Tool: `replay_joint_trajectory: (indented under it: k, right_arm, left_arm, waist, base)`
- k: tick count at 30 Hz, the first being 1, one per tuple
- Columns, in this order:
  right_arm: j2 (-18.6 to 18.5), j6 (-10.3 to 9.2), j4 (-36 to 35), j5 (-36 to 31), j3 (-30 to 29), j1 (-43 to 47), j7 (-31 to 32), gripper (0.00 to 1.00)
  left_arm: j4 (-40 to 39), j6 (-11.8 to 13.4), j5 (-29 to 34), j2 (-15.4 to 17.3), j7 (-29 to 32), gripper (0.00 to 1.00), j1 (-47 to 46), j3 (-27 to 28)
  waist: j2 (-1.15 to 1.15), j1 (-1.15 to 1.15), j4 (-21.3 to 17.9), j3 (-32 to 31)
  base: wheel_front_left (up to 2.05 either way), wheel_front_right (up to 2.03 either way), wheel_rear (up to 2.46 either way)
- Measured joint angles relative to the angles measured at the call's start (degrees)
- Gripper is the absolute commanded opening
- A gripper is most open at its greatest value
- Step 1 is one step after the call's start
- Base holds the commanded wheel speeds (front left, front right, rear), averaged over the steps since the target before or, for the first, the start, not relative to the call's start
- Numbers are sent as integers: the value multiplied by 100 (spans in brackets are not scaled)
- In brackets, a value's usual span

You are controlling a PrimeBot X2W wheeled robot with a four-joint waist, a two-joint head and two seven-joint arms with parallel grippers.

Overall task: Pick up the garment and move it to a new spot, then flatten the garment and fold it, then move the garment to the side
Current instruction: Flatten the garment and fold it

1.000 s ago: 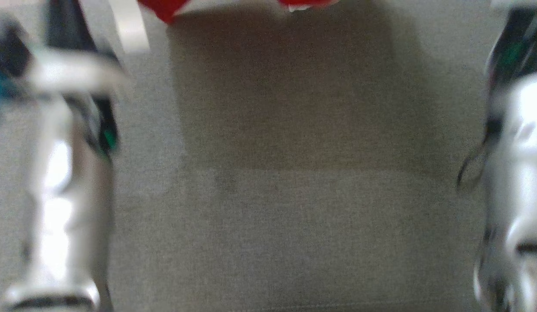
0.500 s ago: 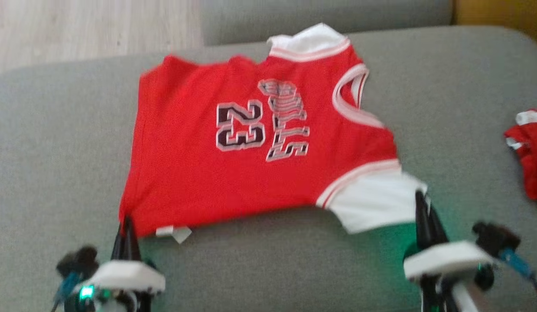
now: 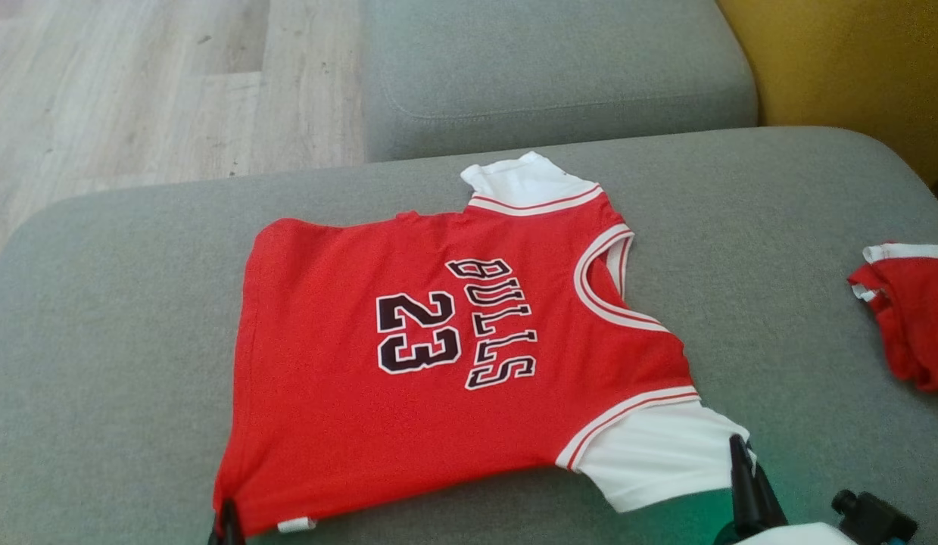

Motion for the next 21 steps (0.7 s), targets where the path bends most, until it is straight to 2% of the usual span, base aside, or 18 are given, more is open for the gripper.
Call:
replay_joint_trajectory:
  k: [6,11,15,21]
  right_arm:
    - [-3,0,-328,226,-29,2,0,0]
    - [9,0,-226,509,-75,-652,102,0]
    - [44,0,112,676,-177,-1347,212,0]
    - [80,0,1034,595,-299,-2063,337,0]
  left_arm:
    - [-230,-7,-458,21,0,0,46,-300]
    - [-325,16,-561,23,0,0,-257,-534]
    - [-280,154,-616,26,0,0,-674,-783]
    - [157,311,-703,24,0,0,-1111,-1104]
  waist:
    - [0,1,129,-37]
    - [0,2,220,44]
    - [0,2,282,153]
    - [0,2,338,369]
  base:
    - [0,0,0]
    - [0,0,0]
    - [0,0,0]
    - [0,0,0]
